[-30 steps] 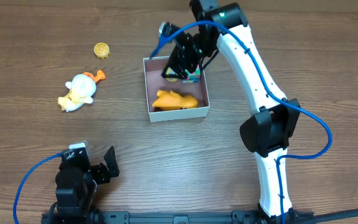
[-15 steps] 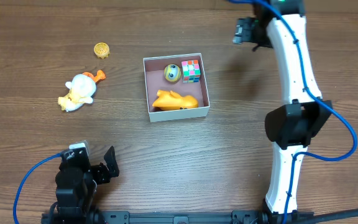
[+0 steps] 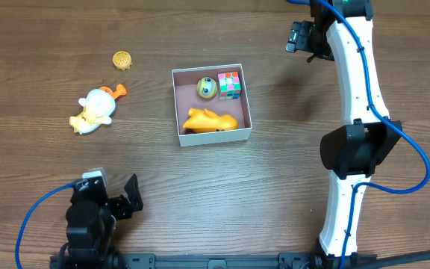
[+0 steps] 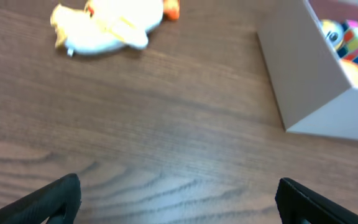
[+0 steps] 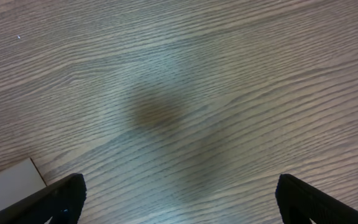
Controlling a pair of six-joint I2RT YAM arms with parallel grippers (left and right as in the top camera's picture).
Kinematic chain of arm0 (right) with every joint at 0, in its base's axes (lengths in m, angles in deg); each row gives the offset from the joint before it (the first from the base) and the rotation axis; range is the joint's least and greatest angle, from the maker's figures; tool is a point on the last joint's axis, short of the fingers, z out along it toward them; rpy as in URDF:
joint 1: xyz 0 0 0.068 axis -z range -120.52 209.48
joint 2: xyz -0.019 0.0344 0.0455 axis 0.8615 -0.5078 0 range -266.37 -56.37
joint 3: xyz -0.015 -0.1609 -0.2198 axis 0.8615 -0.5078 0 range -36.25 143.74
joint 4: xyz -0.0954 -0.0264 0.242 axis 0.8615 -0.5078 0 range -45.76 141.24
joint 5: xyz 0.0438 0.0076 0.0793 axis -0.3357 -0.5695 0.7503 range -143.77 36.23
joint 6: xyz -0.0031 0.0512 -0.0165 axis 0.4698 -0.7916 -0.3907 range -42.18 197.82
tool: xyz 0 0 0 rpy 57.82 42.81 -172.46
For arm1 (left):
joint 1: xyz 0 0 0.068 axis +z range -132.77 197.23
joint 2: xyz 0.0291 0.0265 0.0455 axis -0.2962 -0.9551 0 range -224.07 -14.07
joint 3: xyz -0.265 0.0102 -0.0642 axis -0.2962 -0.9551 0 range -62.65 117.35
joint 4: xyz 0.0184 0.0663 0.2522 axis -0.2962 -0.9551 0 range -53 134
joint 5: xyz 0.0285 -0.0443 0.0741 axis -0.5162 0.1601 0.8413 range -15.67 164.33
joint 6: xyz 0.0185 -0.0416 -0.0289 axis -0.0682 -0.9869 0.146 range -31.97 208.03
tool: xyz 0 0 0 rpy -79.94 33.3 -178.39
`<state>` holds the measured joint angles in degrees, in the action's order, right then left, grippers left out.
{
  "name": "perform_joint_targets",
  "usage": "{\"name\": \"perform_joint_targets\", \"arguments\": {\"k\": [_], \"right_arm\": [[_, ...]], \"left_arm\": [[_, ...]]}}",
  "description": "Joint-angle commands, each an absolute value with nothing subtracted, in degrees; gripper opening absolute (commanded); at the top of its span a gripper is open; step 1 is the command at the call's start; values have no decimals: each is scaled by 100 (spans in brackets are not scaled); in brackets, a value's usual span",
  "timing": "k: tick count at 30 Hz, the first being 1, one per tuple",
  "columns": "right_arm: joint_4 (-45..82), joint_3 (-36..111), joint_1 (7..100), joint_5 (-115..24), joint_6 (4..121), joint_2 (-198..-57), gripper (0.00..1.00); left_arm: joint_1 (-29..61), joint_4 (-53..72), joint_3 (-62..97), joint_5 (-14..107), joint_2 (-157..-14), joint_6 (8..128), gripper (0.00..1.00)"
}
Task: Pack container
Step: 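Raise the right gripper out of the box and park it upper right, then reach the left gripper to the yellow disc toy and grasp it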
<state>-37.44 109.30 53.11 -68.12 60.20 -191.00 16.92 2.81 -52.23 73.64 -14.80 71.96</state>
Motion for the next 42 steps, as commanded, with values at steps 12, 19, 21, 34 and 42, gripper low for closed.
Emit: {"name": "perform_joint_targets", "arguments": {"k": [12, 19, 21, 34, 42], "right_arm": [[-3735, 11077, 5302, -6847, 5956, -19021, 100], [-3735, 11077, 5302, -6847, 5956, -19023, 100], [-3735, 11077, 5302, -6847, 5956, -19023, 100], [-3735, 11077, 5302, -6847, 5956, -19023, 100], [-3735, 11077, 5302, -6847, 5956, -19023, 100]], "left_arm": [[1731, 893, -2801, 7049, -3023, 7593, 100], [1722, -1407, 742, 6881, -7027, 7950, 100], [1722, -2041, 1550, 6669, -8000, 7943, 100], [1812, -1938, 2248, 5696, -10754, 7987, 100], [2035, -1335, 3507, 7226, -11499, 8732, 100]]}}
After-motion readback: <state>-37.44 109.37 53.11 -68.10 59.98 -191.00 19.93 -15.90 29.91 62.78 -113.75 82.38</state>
